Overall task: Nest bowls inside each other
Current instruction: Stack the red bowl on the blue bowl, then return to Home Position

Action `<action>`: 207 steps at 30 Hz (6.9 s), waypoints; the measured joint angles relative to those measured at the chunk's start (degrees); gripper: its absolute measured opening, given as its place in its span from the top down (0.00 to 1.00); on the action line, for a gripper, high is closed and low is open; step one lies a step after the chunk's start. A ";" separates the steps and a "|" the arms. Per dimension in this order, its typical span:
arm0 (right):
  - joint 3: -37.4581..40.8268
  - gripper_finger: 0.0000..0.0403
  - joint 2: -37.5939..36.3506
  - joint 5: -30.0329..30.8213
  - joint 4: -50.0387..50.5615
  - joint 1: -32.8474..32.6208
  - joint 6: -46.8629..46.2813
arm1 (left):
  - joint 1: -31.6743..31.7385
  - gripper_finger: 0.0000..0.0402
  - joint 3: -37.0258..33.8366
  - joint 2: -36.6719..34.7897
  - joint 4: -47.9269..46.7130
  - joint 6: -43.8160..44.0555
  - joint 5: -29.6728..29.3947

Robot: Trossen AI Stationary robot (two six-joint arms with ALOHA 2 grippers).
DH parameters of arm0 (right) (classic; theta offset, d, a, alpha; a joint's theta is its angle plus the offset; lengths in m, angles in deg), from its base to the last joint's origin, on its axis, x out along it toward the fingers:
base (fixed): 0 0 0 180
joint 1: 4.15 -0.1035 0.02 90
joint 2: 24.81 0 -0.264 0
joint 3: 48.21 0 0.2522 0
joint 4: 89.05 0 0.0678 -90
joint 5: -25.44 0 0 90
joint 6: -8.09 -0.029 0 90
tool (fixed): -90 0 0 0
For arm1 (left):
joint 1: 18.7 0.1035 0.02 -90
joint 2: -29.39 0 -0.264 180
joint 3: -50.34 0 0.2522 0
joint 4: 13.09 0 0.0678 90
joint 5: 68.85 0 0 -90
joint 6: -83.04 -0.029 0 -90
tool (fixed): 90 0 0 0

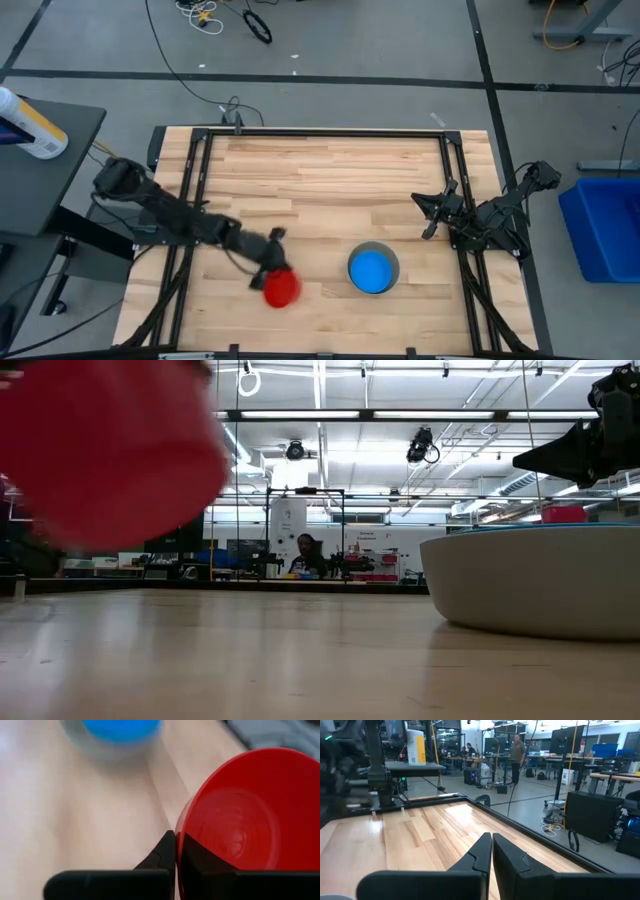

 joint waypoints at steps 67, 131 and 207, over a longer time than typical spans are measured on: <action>0.00 0.94 0.00 -0.13 3.39 -0.02 -1.34 | 17.81 0.68 61.56 45.07 -28.70 -23.42 19.45; 0.00 0.94 0.02 -0.55 6.33 -0.02 -3.39 | 12.59 0.36 12.64 -23.00 -20.68 -11.48 1.42; 0.02 0.94 -3.72 -54.91 5.18 26.80 -1.48 | 4.56 0.36 -29.26 -81.07 -23.28 0.54 -23.56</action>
